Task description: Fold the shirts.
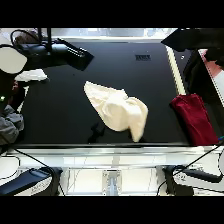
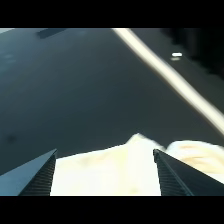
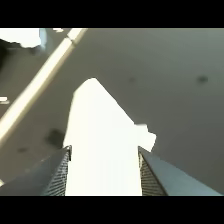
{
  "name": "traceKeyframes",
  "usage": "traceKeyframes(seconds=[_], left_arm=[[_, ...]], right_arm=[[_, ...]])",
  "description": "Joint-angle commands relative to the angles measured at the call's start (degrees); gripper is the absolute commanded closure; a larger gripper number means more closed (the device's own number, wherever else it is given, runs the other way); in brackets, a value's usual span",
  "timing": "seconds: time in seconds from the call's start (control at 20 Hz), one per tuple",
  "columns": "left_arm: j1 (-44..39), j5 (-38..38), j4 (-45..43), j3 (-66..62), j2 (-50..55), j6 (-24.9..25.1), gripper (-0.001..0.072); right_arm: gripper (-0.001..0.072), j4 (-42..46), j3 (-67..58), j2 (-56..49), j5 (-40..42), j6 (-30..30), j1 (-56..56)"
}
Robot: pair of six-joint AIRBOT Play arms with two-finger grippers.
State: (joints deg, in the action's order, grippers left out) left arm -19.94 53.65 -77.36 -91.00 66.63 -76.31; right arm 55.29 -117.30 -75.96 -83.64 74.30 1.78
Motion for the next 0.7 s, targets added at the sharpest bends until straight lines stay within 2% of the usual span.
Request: traceKeyframes(seconds=[0.0,0.05,0.1,0.2,0.35,0.45,0.65], left_arm=[[4.17,5.51,-26.4,0.2,0.79,-27.28,-0.0005],[7.06,8.35,-26.47,0.22,2.62,-31.95,-0.0004],[10.01,10.62,-24.33,0.42,5.14,-32.35,-0.0004],[14.14,11.5,-16.96,0.81,10.93,-31.76,-0.0002],[15.8,9.62,-3.26,0.79,20.92,-21.27,0.0001],[15.76,9.07,2.45,0.76,27.98,-18.05,0.0001],[15.69,-3.63,20.83,0.11,38.47,-8.11,0.0001]], right_arm=[[0.0256,14.71,0.26,2.12,-1.6,-1.99,0.02],[0.0257,19.43,1.46,2.01,-1.9,-1.95,0.02],[0.0256,23.08,3.72,1.79,-2.01,-1.77,0.04],[0.0256,24.81,9.29,0.63,-3.85,-0.44,0.02],[0.0256,22.95,19.76,-0.66,-3.98,1.29,-0.02],[0.0256,22.88,24.87,-0.94,-2.89,1.27,-0.02],[0.0256,21.66,28.76,-0.94,0.11,1.27,-0.04]])
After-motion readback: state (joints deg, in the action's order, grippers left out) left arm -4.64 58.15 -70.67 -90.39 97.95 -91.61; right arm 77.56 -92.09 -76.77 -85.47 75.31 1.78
